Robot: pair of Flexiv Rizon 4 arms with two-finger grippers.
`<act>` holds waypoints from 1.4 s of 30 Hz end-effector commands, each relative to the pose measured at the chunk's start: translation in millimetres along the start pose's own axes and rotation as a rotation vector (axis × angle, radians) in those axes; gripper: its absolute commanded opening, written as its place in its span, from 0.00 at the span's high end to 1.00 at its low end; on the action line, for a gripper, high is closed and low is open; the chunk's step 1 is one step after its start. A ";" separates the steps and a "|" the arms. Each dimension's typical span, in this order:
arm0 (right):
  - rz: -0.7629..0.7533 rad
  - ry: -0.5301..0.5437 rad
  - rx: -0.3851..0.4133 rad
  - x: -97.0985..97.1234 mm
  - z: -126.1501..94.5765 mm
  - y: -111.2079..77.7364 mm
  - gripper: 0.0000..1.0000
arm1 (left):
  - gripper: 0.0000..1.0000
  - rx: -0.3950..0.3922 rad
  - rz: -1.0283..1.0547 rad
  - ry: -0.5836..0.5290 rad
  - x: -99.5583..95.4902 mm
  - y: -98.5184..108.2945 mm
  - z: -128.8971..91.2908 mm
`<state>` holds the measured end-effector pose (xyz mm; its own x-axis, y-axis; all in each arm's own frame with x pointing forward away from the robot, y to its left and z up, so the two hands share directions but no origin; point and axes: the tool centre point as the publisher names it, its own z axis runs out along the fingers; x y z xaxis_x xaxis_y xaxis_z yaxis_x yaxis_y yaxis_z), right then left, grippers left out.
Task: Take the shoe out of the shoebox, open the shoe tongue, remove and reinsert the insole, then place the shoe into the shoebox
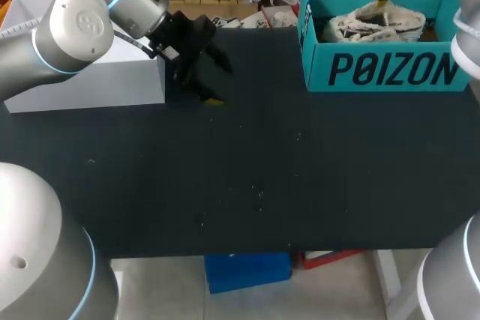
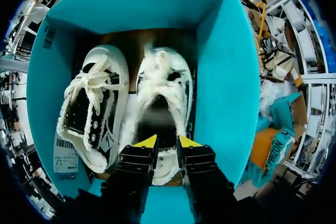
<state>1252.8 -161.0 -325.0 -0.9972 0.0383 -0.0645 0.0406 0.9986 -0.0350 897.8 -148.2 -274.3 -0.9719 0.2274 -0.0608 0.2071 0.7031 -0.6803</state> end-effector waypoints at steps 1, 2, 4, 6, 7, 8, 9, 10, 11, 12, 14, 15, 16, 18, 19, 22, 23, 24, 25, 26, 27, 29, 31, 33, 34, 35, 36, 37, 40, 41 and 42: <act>0.009 0.257 0.010 -8.6 0.7 -3.7 0.11 | 0.00 -0.004 0.000 0.000 0.5 -0.4 -0.4; 0.013 0.256 0.012 -7.6 -1.2 -4.8 0.01 | 0.00 -0.004 0.000 0.000 0.5 -0.4 -0.4; 0.025 0.249 0.017 -5.3 -5.9 -7.0 0.00 | 0.00 -0.004 0.000 0.000 0.5 -0.4 -0.4; 0.036 0.242 0.020 -2.4 -11.4 -9.0 0.00 | 0.00 -0.004 0.000 0.000 0.5 -0.4 -0.4; 0.042 0.239 0.021 -0.8 -14.5 -9.9 0.00 | 0.00 -0.004 0.000 0.000 0.5 -0.4 -0.4; 0.048 0.232 0.026 0.7 -17.9 -10.8 0.05 | 0.00 -0.004 0.000 0.000 0.5 -0.4 -0.4; 0.052 0.226 0.031 2.7 -22.4 -11.7 0.28 | 0.00 -0.004 0.000 0.000 0.5 -0.4 -0.4; 0.064 0.217 0.029 4.6 -27.3 -12.5 0.50 | 0.00 -0.004 0.000 0.000 0.5 -0.4 -0.4; 0.070 0.207 0.030 6.8 -32.7 -13.3 0.63 | 0.00 -0.004 0.000 0.000 0.5 -0.4 -0.4; 0.076 0.202 0.032 8.9 -36.7 -14.3 0.73 | 0.00 -0.004 0.000 0.000 0.5 -0.4 -0.4; 0.092 0.184 0.033 15.2 -48.6 -15.2 0.71 | 0.00 -0.004 0.000 0.000 0.5 -0.4 -0.4; 0.097 0.178 0.033 17.4 -52.3 -15.3 0.69 | 0.00 -0.004 0.000 0.000 0.5 -0.4 -0.4; 0.108 0.165 0.034 22.0 -59.6 -15.7 0.67 | 0.00 -0.004 0.000 0.000 0.5 -0.4 -0.4; 0.123 0.146 0.033 28.6 -68.4 -16.1 0.64 | 0.00 -0.004 0.000 0.000 0.5 -0.4 -0.4; 0.126 0.136 0.030 32.5 -73.4 -15.4 0.60 | 0.00 -0.004 0.000 0.000 0.5 -0.4 -0.4; 0.155 0.102 0.028 45.1 -89.1 -13.0 0.55 | 0.00 -0.004 0.000 0.000 0.5 -0.4 -0.4; 0.162 0.090 0.028 49.5 -93.7 -11.9 0.55 | 0.00 -0.004 0.000 0.000 0.5 -0.4 -0.4; 0.170 0.075 0.027 53.7 -97.7 -10.9 0.55 | 0.00 -0.004 0.000 0.000 0.5 -0.4 -0.4; 0.174 0.057 0.028 58.8 -102.4 -9.1 0.54 | 0.00 -0.004 0.000 0.000 0.5 -0.4 -0.4; 0.184 0.038 0.026 63.5 -106.6 -7.3 0.53 | 0.00 -0.004 0.000 0.000 0.5 -0.4 -0.4; 0.194 0.022 0.023 68.4 -110.3 -5.5 0.52 | 0.00 -0.004 0.000 0.000 0.5 -0.4 -0.4; 0.204 -0.017 0.024 79.3 -117.0 -1.1 0.49 | 0.00 -0.004 0.000 0.000 0.5 -0.4 -0.4; 0.218 -0.047 0.013 91.4 -121.8 3.4 0.44 | 0.00 -0.004 0.000 0.000 0.5 -0.4 -0.4; 0.233 -0.068 0.014 104.8 -124.6 7.9 0.42 | 0.00 -0.004 0.000 0.000 0.5 -0.4 -0.4; 0.239 -0.076 0.011 111.8 -124.8 10.2 0.32 | 0.00 -0.004 0.000 0.000 0.5 -0.4 -0.4; 0.239 -0.088 0.017 118.8 -125.6 13.0 0.24 | 0.00 -0.004 0.000 0.000 0.5 -0.4 -0.4; 0.238 -0.097 0.024 125.9 -125.7 15.0 0.19 | 0.00 -0.004 0.000 0.000 0.5 -0.4 -0.4; 0.243 -0.107 0.027 132.5 -126.7 17.3 0.16 | 0.00 -0.004 0.000 0.000 0.5 -0.4 -0.4; 0.247 -0.148 0.047 153.4 -131.1 26.1 0.01 | 0.00 -0.004 0.000 0.000 0.5 -0.4 -0.4; 0.258 -0.164 0.041 160.3 -131.9 28.9 0.00 | 0.00 -0.004 0.000 0.000 0.5 -0.4 -0.4; 0.263 -0.179 0.047 167.3 -132.0 31.3 0.00 | 0.00 -0.004 0.000 0.000 0.5 -0.4 -0.4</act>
<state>1145.8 -137.3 -210.5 -0.9392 0.2991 0.1689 0.2956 0.9542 -0.0459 897.8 -148.2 -274.3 -0.9719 0.2275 -0.0607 0.2071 0.7031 -0.6803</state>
